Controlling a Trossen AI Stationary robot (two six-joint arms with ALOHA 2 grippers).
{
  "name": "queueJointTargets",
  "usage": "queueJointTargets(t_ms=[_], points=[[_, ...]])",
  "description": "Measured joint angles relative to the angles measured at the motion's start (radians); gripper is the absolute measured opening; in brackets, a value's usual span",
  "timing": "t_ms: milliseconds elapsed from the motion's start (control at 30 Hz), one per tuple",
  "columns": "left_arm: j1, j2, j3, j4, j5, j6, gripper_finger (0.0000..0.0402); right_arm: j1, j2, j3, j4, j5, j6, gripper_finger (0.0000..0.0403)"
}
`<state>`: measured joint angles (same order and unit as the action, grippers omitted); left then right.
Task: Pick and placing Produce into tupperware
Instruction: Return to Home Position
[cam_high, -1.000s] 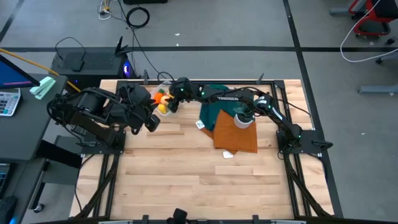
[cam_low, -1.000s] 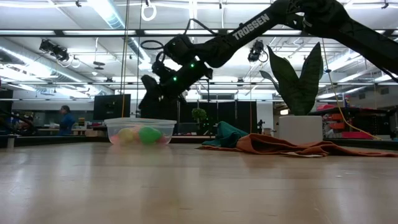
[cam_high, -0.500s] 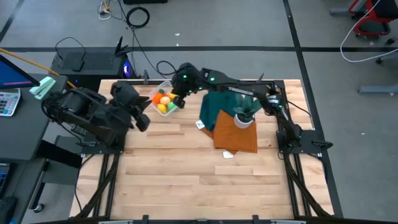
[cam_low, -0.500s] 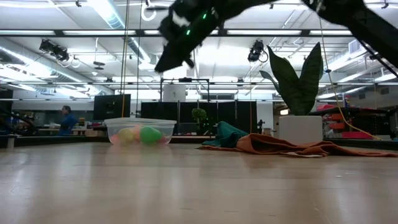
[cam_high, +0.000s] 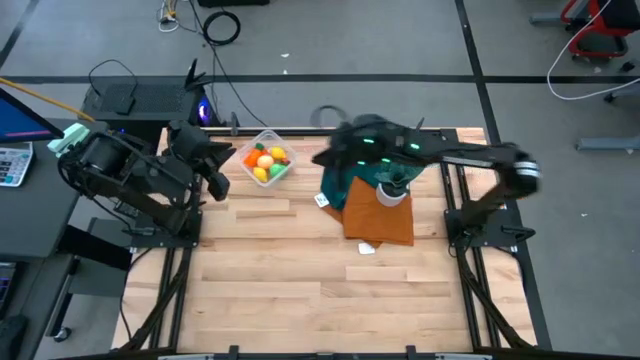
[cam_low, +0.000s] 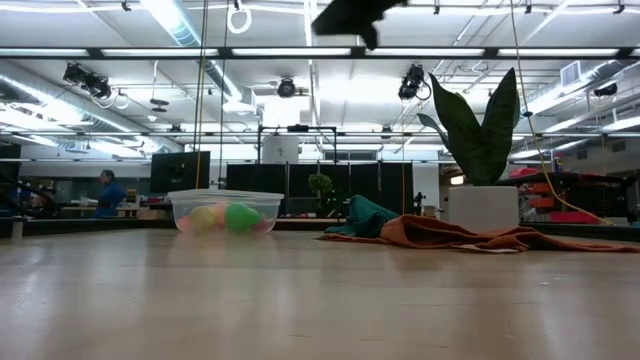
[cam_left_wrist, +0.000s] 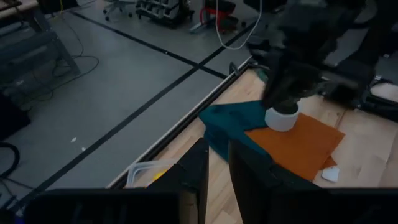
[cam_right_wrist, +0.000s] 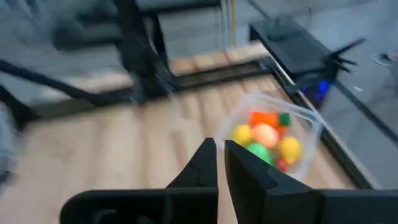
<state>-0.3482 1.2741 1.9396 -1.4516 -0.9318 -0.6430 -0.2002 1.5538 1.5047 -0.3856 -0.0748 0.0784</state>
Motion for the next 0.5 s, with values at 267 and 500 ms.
queueJointTargets(t_ms=[267, 500], points=[[0.047, -0.001, 0.000, 0.179, 0.009, 0.210, 0.0062, 0.009, -0.411, -0.568, 0.456, -0.034, 0.261, 0.0000], [0.121, -0.001, 0.000, 0.243, 0.012, 0.296, 0.0068, 0.009, -0.668, -0.813, 0.613, -0.034, 0.337, 0.0000]])
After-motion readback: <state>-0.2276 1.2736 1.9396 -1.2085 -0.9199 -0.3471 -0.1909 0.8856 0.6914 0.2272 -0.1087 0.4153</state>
